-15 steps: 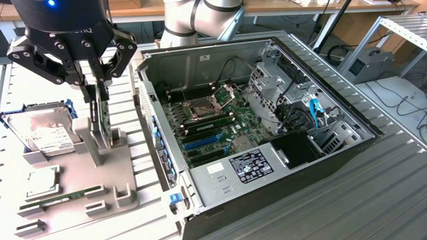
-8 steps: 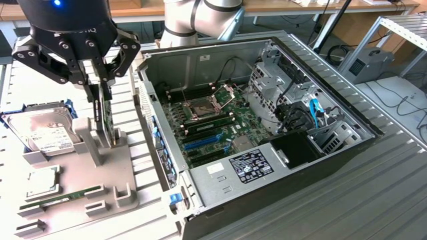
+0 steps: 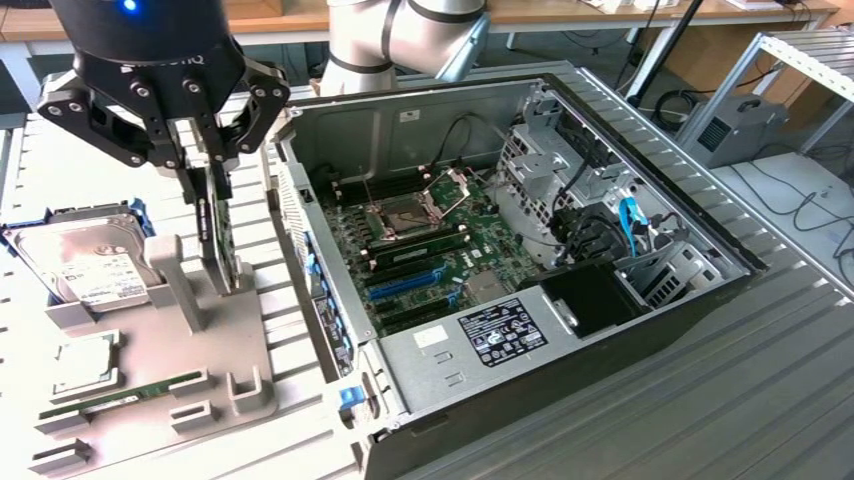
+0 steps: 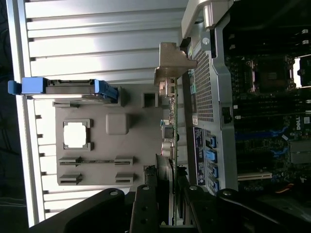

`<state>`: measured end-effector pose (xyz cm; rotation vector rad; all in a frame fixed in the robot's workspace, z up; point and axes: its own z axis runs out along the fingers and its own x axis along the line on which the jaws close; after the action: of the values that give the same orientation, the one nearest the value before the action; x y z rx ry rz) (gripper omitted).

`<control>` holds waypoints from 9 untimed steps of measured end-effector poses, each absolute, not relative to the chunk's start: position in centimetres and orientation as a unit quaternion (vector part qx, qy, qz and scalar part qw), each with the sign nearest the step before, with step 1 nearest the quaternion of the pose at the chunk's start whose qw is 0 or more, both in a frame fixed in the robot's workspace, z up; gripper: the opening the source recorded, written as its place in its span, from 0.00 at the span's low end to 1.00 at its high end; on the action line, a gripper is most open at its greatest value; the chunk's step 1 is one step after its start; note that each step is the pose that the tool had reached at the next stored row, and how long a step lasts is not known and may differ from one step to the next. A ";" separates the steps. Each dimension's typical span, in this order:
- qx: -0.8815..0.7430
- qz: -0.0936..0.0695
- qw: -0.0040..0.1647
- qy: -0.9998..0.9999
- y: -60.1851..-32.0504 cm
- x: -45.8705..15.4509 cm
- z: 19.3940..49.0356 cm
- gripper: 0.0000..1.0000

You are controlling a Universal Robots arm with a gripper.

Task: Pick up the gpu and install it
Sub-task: 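Pick up the gpu and move the gpu toward the slot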

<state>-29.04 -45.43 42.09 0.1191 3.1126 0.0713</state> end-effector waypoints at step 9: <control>0.038 0.021 0.013 0.999 -45.4 -28.6 42.1 0.26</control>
<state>-28.56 -45.43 42.08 0.1191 3.1125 0.0669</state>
